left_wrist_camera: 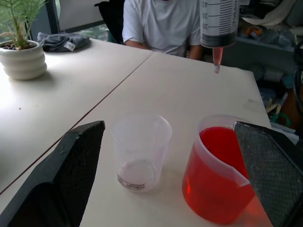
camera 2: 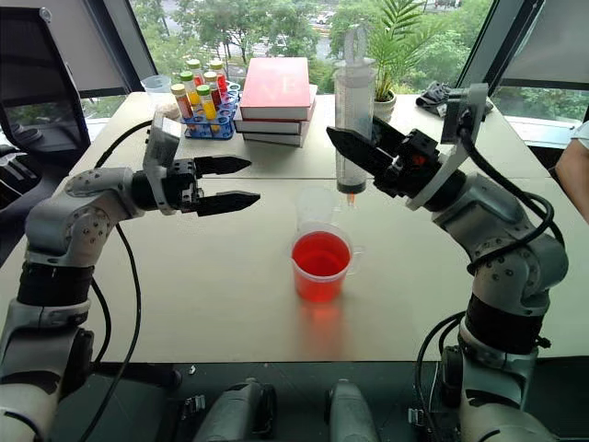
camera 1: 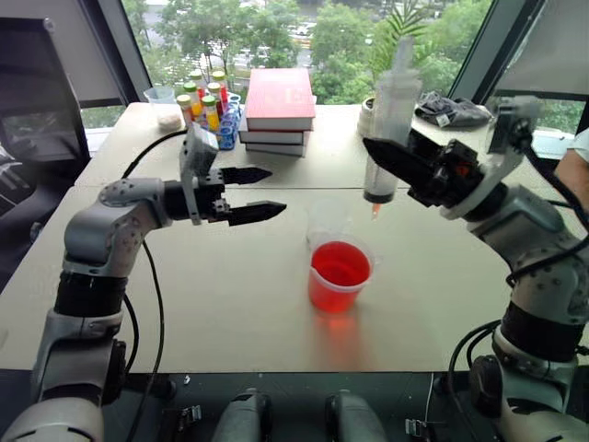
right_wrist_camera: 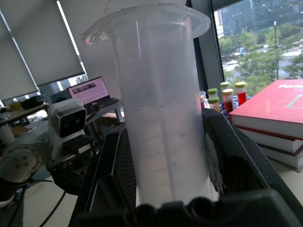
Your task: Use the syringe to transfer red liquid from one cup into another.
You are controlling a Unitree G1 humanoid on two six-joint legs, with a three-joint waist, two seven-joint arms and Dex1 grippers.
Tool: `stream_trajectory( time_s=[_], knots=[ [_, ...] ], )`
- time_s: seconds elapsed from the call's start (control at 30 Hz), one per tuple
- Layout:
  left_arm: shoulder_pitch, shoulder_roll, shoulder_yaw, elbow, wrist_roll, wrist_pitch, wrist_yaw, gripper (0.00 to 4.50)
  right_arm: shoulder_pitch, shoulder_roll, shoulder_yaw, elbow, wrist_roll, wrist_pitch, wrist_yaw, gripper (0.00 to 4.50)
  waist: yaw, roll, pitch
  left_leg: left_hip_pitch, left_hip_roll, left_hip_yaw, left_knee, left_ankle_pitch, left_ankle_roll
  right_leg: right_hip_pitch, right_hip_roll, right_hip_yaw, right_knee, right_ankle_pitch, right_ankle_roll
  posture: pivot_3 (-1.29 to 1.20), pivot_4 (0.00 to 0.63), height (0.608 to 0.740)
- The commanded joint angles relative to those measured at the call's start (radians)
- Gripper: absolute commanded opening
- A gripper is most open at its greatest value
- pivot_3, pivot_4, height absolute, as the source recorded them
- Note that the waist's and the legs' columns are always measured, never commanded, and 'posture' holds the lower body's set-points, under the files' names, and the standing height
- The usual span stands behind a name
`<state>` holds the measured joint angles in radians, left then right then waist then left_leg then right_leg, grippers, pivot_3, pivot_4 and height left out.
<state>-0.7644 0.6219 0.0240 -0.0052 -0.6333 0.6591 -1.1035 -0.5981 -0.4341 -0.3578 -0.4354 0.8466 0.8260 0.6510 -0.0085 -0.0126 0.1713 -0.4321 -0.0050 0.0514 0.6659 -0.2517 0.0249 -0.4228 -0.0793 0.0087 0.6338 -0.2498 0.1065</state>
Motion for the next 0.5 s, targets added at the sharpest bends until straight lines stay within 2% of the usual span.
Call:
stream_trajectory(
  time_s=[0.03,0.13,0.23,0.33,0.5],
  knots=[
    [-0.062,0.008,-0.004,0.011,-0.019,0.012,-0.052,4.50,0.103,0.037,0.057,-0.078,-0.017,-0.116,0.026,1.57,0.000,0.000,0.000,0.000,0.000,0.000,0.000,0.000,0.000,0.000,0.000,0.000,0.000,0.000,0.000,0.00,0.150,0.740],
    [-0.120,-0.008,-0.027,0.037,-0.014,0.013,-0.086,4.50,0.221,0.083,0.154,-0.051,-0.116,-0.260,0.071,1.57,-0.002,0.000,0.000,0.000,0.000,0.000,0.000,0.000,0.000,0.000,0.002,0.000,0.000,0.000,0.000,0.00,0.150,0.740],
    [-0.166,-0.024,-0.042,0.066,-0.009,0.005,-0.112,4.50,0.273,0.117,0.223,-0.009,-0.198,-0.380,0.090,1.57,-0.004,0.000,0.000,0.000,0.000,0.001,0.001,0.000,0.000,0.000,0.002,0.000,0.001,0.000,0.000,0.00,0.150,0.740],
    [-0.218,-0.058,-0.061,0.096,0.004,-0.011,-0.127,4.50,0.304,0.144,0.274,0.045,-0.271,-0.493,0.102,1.57,-0.004,0.000,0.000,0.001,0.000,0.001,0.002,0.000,0.000,0.000,0.003,0.001,0.003,0.000,0.000,0.00,0.150,0.740],
    [-0.279,-0.111,-0.072,0.145,0.019,-0.024,-0.139,4.50,0.325,0.161,0.311,0.065,-0.309,-0.563,0.092,1.57,-0.003,0.000,0.000,0.001,0.000,0.001,0.002,0.000,0.000,0.000,0.003,0.001,0.003,0.000,0.000,0.00,0.150,0.740]
  ],
)
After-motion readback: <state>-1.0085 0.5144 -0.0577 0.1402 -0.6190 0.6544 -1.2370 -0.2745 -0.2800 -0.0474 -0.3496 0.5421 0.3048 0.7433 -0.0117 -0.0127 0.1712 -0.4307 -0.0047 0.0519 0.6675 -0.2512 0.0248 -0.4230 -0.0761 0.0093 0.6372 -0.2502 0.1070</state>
